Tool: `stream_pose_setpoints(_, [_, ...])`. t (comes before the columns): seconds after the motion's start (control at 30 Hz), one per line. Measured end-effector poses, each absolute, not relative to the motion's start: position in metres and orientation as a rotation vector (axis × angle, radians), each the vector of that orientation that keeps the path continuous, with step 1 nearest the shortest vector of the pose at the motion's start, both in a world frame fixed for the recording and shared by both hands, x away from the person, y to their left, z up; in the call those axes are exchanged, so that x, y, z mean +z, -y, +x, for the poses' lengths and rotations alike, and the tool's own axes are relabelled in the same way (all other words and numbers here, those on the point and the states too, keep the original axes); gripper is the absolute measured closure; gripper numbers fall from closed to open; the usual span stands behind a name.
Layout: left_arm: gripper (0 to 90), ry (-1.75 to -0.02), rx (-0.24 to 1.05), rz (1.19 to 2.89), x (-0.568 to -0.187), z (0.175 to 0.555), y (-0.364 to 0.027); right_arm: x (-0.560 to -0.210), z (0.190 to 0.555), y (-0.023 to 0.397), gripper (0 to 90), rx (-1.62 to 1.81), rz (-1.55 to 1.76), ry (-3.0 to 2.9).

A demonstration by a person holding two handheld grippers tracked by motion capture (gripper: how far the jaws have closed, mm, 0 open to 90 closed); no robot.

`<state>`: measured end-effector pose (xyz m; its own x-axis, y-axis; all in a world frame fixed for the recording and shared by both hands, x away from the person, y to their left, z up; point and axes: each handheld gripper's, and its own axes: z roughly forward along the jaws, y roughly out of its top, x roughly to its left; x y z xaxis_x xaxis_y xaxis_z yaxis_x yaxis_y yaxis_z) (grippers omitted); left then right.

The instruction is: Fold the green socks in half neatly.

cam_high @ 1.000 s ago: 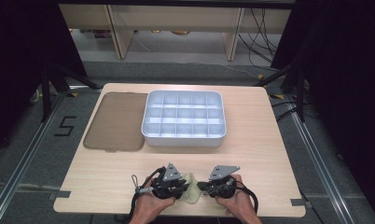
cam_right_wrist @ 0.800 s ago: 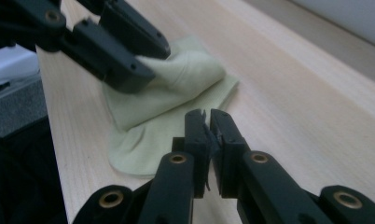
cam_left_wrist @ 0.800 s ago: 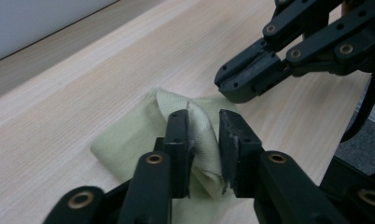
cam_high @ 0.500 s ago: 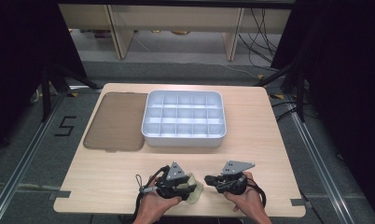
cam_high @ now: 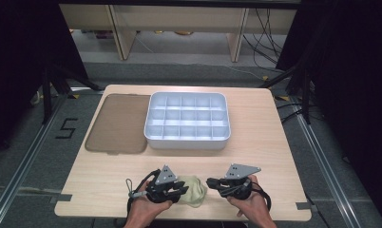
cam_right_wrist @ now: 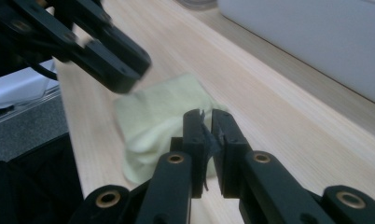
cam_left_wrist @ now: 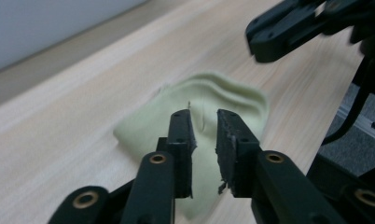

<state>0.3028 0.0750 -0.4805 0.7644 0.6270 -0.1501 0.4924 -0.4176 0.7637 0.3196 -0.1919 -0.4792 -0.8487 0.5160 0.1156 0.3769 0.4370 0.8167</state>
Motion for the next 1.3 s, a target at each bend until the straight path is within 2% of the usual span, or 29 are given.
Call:
stream_pose_setpoints(0.17, [79.9,-0.860,0.176,2.110,-0.489,0.302,-0.076,-0.478,0.315,0.182,84.5,1.380,0.746,-2.546])
stream_pose_setpoints(0.6, [82.6,-0.850,0.200,2.177,-0.501,0.309,-0.077,-0.490,0.310,0.149,84.6,1.295,0.658,-2.659])
stream_pose_setpoints(0.73, [83.7,-0.855,0.217,2.192,-0.504,0.310,-0.079,-0.500,0.311,0.151,84.2,1.141,0.658,-2.712])
stream_pose_setpoints(1.0, [85.1,-0.838,0.243,2.208,-0.506,0.310,-0.079,-0.504,0.310,0.153,85.0,1.112,0.660,-2.722])
stream_pose_setpoints(1.3, [85.2,-0.847,0.277,2.164,-0.491,0.316,-0.077,-0.485,0.323,0.156,85.6,1.227,0.669,-2.613])
